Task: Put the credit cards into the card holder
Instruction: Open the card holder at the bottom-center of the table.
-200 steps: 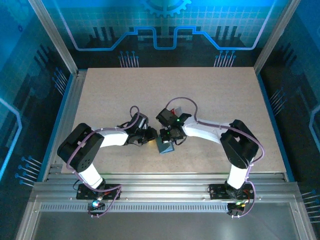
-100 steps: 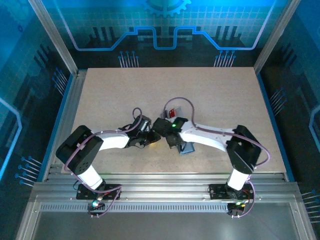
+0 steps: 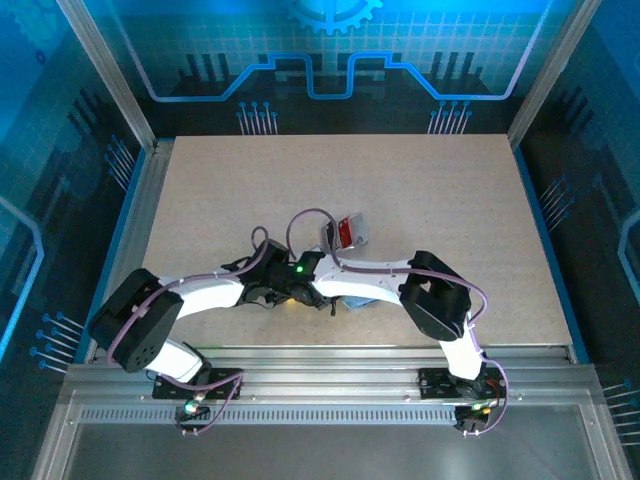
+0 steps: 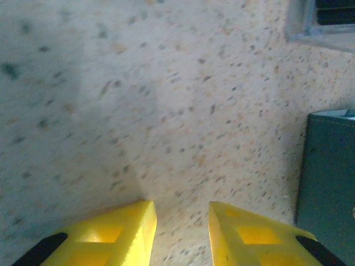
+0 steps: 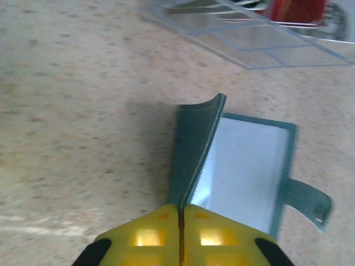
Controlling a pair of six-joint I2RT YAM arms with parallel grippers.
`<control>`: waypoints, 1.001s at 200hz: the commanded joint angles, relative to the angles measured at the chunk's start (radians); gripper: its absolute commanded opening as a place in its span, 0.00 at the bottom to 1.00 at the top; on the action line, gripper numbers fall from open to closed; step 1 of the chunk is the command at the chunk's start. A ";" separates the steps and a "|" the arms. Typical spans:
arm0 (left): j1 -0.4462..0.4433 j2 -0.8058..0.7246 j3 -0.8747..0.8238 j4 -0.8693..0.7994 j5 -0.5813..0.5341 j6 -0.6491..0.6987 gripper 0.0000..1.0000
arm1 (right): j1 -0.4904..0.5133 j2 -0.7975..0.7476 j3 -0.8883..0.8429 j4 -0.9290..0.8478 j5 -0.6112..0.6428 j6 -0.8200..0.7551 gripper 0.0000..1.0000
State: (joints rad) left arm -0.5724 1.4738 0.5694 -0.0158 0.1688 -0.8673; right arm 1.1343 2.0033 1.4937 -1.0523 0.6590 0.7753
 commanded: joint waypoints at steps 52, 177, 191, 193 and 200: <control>0.058 -0.082 -0.049 -0.180 0.002 0.009 0.36 | -0.064 -0.089 -0.116 0.275 -0.341 -0.124 0.37; 0.068 -0.137 0.091 -0.303 0.062 0.080 0.42 | -0.281 -0.298 -0.393 0.541 -0.718 -0.197 0.49; 0.068 -0.143 0.105 -0.315 0.067 0.085 0.42 | -0.289 -0.290 -0.408 0.568 -0.746 -0.193 0.49; 0.067 -0.144 0.107 -0.317 0.069 0.085 0.42 | -0.290 -0.289 -0.409 0.571 -0.748 -0.192 0.49; 0.067 -0.151 0.111 -0.319 0.073 0.085 0.43 | -0.291 -0.286 -0.416 0.585 -0.764 -0.192 0.49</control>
State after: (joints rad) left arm -0.5121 1.3521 0.6441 -0.2737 0.2073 -0.8097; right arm 0.8604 1.7229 1.1072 -0.5358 -0.0116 0.5896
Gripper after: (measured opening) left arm 0.422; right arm 0.491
